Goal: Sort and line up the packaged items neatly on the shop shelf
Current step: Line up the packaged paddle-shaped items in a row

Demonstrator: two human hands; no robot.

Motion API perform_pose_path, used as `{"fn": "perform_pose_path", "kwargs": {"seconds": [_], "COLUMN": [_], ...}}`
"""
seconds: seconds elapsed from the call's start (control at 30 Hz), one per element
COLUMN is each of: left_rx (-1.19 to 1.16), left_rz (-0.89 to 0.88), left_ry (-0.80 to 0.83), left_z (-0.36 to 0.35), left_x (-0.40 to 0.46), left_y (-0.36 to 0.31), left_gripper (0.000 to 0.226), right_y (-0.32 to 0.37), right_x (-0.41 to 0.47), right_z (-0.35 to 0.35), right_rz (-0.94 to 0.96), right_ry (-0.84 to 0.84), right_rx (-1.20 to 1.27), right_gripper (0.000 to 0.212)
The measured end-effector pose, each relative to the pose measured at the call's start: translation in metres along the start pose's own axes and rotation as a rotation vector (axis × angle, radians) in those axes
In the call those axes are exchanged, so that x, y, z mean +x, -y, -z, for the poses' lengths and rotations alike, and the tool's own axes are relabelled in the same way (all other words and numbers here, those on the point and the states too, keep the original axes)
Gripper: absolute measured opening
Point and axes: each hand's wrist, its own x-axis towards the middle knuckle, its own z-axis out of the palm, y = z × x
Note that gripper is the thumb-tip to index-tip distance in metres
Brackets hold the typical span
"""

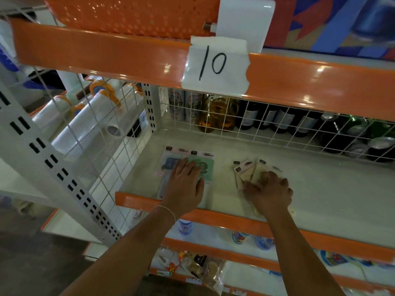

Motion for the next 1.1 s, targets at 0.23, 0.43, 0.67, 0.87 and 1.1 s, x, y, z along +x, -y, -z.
{"fn": "perform_pose_path", "kwargs": {"seconds": [0.23,0.43,0.67,0.87,1.1], "left_rx": [0.101,0.050,0.019,0.023,-0.048], "left_rz": [0.052,0.016,-0.010,0.008,0.097], "left_ry": [0.061,0.093,0.092,0.051,0.019], "left_z": [0.018,0.024,0.012,0.020,0.031], "left_x": [0.013,0.017,0.012,0.012,0.010], "left_y": [0.036,0.045,0.020,0.027,0.052], "left_gripper": [0.052,0.071,0.071,0.049,0.048], "right_y": [-0.024,-0.014,0.025,0.043,0.043], "right_x": [0.013,0.007,-0.015,-0.016,-0.012], "right_z": [0.008,0.014,0.002,-0.029,-0.045], "right_rz": [0.074,0.049,0.307,0.420,0.398], "right_ry": [0.006,-0.071,-0.021,0.073,0.103], "right_rx": [-0.067,0.080,0.082,-0.192,-0.160], "right_gripper": [0.073,0.070,0.078,0.079,0.074]}}
